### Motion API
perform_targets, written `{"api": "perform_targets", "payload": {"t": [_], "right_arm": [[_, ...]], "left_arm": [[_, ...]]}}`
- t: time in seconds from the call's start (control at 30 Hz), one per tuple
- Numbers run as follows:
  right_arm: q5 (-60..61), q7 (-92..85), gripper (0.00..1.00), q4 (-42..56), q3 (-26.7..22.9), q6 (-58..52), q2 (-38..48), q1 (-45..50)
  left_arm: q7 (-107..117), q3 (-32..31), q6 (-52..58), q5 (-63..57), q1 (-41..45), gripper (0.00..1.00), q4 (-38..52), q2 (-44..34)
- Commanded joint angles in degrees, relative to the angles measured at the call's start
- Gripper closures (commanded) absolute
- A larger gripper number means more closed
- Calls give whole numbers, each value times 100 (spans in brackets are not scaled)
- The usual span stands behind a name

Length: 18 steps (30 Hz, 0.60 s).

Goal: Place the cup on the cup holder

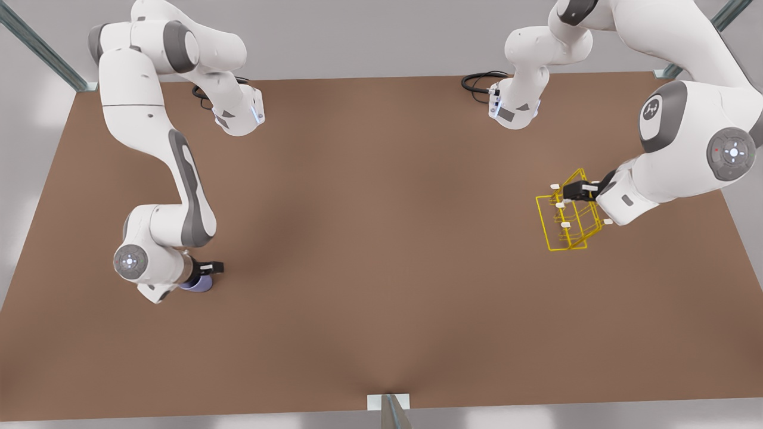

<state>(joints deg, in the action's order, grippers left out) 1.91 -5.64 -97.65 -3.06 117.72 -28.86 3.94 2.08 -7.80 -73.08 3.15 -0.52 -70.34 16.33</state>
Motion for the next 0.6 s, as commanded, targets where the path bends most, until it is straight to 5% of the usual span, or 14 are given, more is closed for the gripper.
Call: {"api": "perform_targets", "payload": {"t": [0.0,0.57], "right_arm": [[64,-280,0,-61,-1,656,38,-8],[2,-324,0,-606,-124,691,-67,-60]], "left_arm": [[12,-2,215,1,-1,0,3,-7],[55,-20,470,-8,-1,0,29,-16]]}}
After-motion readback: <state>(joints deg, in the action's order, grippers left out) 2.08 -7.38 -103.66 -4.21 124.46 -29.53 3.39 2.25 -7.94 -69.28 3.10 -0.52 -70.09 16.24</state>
